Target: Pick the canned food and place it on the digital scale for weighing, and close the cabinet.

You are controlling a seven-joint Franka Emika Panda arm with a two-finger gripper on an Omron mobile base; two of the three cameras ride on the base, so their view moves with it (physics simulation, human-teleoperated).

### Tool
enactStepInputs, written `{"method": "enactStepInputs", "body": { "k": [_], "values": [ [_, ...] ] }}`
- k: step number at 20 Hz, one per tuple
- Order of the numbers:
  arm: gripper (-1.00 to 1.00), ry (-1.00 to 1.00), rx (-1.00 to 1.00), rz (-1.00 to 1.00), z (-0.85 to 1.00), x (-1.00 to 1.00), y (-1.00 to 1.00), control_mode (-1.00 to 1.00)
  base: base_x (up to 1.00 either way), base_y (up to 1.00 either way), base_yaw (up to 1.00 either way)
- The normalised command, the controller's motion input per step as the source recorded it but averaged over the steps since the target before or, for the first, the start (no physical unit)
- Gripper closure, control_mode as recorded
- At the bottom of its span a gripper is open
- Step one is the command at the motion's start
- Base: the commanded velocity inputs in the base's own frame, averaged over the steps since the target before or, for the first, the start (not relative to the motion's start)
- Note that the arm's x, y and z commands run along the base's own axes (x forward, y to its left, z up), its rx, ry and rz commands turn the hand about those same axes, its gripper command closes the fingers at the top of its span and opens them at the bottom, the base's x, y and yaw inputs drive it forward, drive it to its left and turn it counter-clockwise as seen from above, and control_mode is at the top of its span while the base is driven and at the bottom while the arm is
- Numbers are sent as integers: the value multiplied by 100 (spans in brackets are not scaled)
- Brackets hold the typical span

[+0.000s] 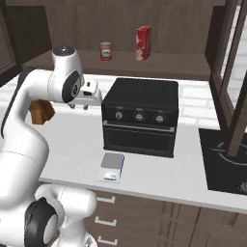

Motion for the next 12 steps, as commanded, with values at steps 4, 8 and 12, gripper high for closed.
{"method": "enactStepInputs", "body": {
  "k": [4, 8, 12],
  "values": [
    [-100, -9, 0, 0, 0, -21, 1, -100, 0, 0, 0],
    [-100, -36, 0, 0, 32, -38, 2, -100, 0, 0, 0],
    [-100, -36, 0, 0, 62, -34, 4, -100, 0, 0, 0]
  ]
}}
